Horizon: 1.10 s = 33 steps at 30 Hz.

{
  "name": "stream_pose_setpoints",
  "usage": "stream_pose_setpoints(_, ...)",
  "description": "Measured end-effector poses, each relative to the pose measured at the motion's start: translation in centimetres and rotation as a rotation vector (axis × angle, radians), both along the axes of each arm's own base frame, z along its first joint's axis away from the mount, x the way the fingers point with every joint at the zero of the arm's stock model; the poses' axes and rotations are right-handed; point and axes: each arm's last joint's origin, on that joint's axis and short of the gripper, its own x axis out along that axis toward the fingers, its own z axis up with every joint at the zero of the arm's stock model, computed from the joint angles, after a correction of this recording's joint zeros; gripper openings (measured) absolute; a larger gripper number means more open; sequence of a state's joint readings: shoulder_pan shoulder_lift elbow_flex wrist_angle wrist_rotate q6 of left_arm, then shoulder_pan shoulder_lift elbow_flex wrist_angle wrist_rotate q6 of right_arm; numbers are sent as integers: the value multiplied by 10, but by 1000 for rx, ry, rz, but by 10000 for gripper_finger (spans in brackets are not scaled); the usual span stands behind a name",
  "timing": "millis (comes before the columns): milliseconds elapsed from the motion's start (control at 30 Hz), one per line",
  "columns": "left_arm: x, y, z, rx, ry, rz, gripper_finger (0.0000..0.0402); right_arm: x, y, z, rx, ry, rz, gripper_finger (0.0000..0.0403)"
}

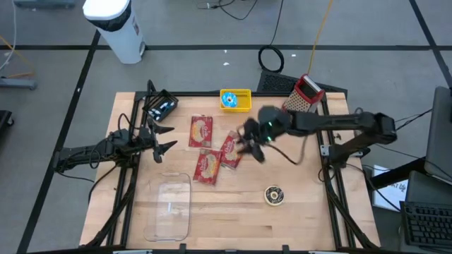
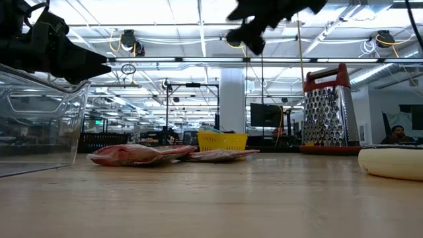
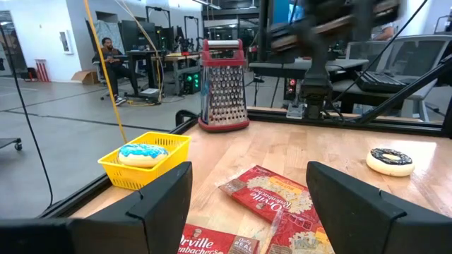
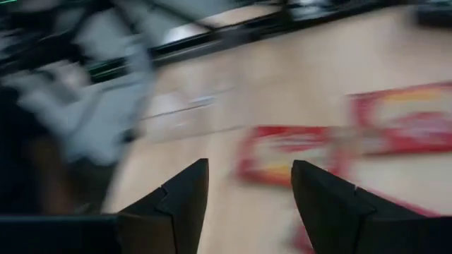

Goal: Pick & Place Food Item
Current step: Put the black donut into the yellow bin

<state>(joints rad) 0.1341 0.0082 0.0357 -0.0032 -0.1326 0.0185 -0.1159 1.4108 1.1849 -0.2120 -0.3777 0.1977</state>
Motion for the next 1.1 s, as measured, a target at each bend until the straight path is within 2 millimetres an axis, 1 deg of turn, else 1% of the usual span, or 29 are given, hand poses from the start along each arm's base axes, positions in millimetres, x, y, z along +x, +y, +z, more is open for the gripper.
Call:
stream_pose_setpoints(67,0,0,0,0,0,1,280,-7,23,2,28,-15,117,190)
stream_pose_setpoints(167,0,0,0,0,0,0,280,-13,58,-7,79,-64,278,193)
stream_pose_setpoints(233,0,0,0,0,0,0,280,-14,80,-12,132,-150,371,194)
stream_pose_setpoints(300,0,0,0,0,0,0,280,-19,98,-19,138,-254,445,193)
stream_pose_setpoints(333,0,0,0,0,0,0,280,-21,105,-22,129,-304,450,192)
stream_pose_setpoints(400,0,0,0,0,0,0,280,-24,112,-29,115,-306,333,189)
stream_pose_setpoints(467,0,0,0,0,0,0,280,-28,114,-37,78,-190,165,185)
stream_pose_setpoints(533,0,0,0,0,0,0,280,-37,117,-41,-7,-10,47,184)
stream_pose_setpoints(633,0,0,1,1,-5,0,280,-53,125,-43,-127,235,-78,192)
stream_pose_setpoints(667,0,0,1,1,-5,0,280,-58,127,-46,-161,310,-115,198)
stream_pose_setpoints(733,0,0,1,1,-6,0,280,-64,130,-55,-189,404,-177,212)
stream_pose_setpoints(867,0,0,1,1,-6,0,280,-76,134,-79,-214,591,-202,241)
stream_pose_setpoints(967,0,0,1,1,-6,0,280,-83,137,-92,-210,658,-157,248)
stream_pose_setpoints(1100,0,0,1,1,-6,0,280,-90,138,-110,-188,684,-137,241)
